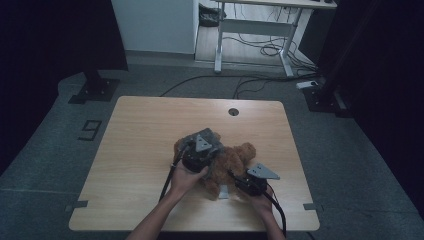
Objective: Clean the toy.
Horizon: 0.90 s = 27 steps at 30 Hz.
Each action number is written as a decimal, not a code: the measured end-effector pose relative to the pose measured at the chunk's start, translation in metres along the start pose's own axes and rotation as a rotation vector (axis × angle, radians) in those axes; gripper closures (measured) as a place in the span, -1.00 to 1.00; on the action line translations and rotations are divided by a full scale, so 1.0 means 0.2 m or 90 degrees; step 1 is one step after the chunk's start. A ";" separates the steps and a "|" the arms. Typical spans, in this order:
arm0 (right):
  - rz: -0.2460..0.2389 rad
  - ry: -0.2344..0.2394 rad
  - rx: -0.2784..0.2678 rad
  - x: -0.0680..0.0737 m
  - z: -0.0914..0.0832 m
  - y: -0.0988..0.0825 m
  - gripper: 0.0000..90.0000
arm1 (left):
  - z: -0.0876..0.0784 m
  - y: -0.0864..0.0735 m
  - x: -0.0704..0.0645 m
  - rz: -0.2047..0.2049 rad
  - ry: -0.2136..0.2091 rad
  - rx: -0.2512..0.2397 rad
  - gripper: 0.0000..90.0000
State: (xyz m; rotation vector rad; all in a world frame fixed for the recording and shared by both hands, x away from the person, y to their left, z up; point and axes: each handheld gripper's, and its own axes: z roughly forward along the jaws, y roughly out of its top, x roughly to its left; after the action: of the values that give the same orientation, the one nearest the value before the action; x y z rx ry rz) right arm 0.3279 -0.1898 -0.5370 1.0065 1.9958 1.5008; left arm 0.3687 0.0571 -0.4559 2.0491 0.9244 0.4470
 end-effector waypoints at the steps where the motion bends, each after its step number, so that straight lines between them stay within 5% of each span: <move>1: 0.000 0.000 0.000 0.00 0.00 0.00 0.36 | -0.01 -0.01 0.02 -0.006 0.002 -0.002 0.81; 9: 0.003 -0.004 -0.003 0.00 0.00 0.00 0.35 | -0.18 -0.12 0.24 -0.063 0.034 -0.023 0.81; 17: 0.010 -0.002 -0.005 -0.01 0.00 0.00 0.35 | -0.20 -0.26 0.38 -0.112 0.051 -0.004 0.81; 21: 0.008 -0.006 -0.006 -0.01 0.01 0.00 0.35 | -0.22 -0.26 0.37 -0.117 0.042 -0.014 0.81; 27: 0.003 -0.021 -0.006 0.00 0.01 0.00 0.35 | -0.23 -0.13 0.30 -0.100 0.022 -0.038 0.80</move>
State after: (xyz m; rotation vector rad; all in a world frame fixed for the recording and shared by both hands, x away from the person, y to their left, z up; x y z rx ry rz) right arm 0.3305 -0.1888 -0.5377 1.0263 1.9629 1.4851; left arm 0.3705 0.1374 -0.4496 1.9040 1.0716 0.4216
